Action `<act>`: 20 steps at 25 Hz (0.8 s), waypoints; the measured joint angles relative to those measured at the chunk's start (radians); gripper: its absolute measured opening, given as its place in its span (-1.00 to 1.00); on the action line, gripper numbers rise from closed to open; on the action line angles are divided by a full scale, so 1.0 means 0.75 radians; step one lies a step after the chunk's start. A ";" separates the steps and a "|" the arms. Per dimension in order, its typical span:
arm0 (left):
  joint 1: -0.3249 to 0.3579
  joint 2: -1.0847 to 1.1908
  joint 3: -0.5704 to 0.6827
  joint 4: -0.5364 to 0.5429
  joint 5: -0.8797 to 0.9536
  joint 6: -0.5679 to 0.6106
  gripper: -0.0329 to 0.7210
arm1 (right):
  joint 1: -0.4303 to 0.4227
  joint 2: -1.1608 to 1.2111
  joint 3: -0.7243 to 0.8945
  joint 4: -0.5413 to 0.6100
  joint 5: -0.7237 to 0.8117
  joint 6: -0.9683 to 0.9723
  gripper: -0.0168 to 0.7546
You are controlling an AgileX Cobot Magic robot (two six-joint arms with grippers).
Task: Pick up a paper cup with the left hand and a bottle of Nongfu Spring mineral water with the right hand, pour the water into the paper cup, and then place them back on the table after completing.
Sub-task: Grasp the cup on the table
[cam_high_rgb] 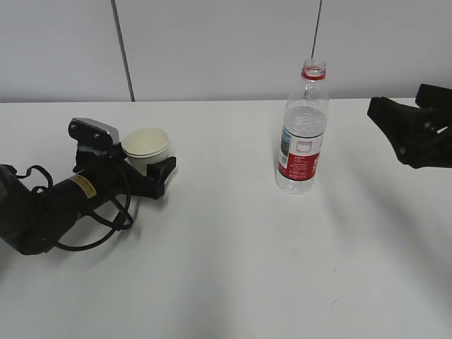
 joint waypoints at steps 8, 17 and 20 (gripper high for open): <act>-0.001 0.031 -0.070 0.000 0.001 -0.044 0.65 | 0.000 0.000 0.000 0.002 0.000 0.001 0.56; -0.002 0.031 -0.070 0.003 -0.002 -0.045 0.24 | 0.000 0.000 0.000 0.005 0.000 0.001 0.56; -0.002 0.031 -0.071 0.004 -0.005 -0.045 0.20 | 0.000 0.000 0.000 0.005 0.000 0.001 0.56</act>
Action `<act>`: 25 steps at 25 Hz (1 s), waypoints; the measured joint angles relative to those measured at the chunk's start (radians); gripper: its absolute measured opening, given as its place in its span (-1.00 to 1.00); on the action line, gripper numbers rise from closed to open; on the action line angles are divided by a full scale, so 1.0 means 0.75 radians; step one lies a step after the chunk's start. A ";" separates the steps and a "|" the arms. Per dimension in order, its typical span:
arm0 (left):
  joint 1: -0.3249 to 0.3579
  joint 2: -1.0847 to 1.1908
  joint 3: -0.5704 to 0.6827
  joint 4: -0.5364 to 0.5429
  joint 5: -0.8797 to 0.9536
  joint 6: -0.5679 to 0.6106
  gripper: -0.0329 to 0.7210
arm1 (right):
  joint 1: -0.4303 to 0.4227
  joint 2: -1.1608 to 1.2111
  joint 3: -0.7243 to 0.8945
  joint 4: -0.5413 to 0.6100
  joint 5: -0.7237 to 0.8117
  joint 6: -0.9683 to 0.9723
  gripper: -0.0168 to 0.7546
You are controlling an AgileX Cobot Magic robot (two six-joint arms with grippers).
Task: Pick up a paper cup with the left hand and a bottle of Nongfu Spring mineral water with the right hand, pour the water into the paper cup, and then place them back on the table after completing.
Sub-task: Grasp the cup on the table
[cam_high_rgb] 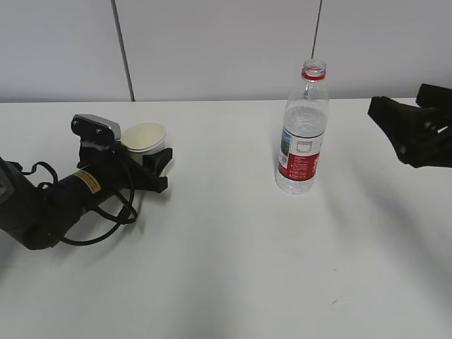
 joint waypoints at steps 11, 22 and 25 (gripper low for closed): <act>0.000 0.000 0.000 0.000 -0.001 -0.004 0.19 | 0.000 0.135 0.000 0.000 -0.033 0.000 0.56; 0.000 0.000 0.000 0.001 -0.003 -0.008 0.19 | 0.000 0.474 -0.038 0.000 -0.229 0.065 0.75; 0.000 0.000 0.000 0.001 -0.003 -0.008 0.19 | 0.000 0.541 -0.077 -0.012 -0.232 0.068 0.77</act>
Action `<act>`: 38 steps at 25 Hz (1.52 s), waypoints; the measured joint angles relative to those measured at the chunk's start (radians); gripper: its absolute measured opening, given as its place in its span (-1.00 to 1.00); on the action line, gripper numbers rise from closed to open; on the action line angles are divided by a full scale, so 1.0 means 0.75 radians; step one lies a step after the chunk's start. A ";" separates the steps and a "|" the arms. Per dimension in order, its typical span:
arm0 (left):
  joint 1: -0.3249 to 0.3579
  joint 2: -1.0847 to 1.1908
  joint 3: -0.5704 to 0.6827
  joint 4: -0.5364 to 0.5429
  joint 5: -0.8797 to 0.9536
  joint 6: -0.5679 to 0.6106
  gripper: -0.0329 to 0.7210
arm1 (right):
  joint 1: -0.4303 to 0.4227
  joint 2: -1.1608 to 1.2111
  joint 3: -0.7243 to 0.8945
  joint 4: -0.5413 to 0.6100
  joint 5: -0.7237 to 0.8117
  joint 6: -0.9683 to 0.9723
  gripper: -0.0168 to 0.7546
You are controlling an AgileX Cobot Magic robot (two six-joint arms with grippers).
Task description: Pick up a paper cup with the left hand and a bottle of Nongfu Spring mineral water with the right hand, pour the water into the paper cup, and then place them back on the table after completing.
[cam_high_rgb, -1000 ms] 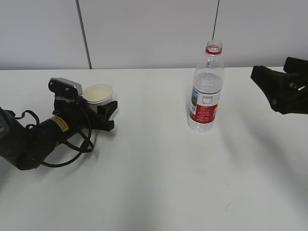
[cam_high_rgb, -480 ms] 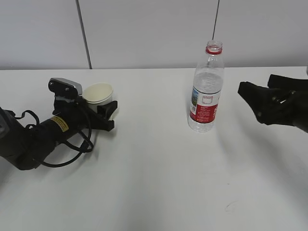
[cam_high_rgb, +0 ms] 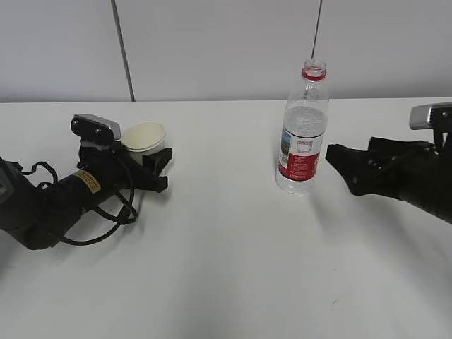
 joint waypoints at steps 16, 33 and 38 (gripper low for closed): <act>0.000 0.000 0.000 0.000 0.000 -0.001 0.19 | 0.000 0.339 -0.290 -0.123 -0.059 0.004 0.78; 0.000 0.000 0.000 0.000 -0.001 -0.001 0.19 | 0.044 0.573 -0.562 -0.177 -0.063 0.007 0.78; 0.000 0.000 0.000 0.000 -0.001 -0.001 0.19 | 0.044 0.619 -0.623 -0.183 -0.069 0.011 0.78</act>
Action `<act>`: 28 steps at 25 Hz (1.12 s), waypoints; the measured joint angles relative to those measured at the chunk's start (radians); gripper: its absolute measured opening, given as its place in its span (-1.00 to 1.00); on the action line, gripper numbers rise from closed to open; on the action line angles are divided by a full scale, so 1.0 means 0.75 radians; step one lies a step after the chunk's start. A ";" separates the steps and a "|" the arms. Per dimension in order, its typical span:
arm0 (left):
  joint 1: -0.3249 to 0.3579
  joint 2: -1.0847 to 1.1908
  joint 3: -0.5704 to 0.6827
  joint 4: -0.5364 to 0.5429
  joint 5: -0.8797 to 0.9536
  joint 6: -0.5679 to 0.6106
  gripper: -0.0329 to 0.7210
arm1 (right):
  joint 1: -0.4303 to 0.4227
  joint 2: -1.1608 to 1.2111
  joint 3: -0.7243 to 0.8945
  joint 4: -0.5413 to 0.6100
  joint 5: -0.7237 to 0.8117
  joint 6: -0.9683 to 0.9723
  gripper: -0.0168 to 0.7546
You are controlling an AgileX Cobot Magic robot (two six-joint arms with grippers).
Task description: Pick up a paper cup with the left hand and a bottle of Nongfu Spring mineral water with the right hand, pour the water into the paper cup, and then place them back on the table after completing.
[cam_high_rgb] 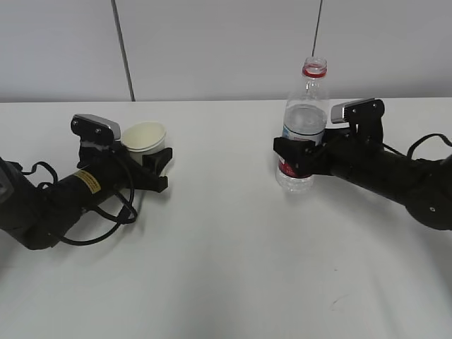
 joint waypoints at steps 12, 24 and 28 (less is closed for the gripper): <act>0.000 0.000 0.000 0.091 -0.003 0.000 0.18 | 0.000 0.021 -0.012 -0.006 -0.014 0.008 0.21; -0.041 0.000 -0.004 0.321 -0.018 -0.114 0.18 | 0.000 0.021 -0.012 0.021 -0.014 -0.027 0.15; -0.115 0.000 -0.004 0.338 -0.017 -0.118 0.18 | 0.000 0.021 -0.012 0.023 -0.005 -0.062 0.14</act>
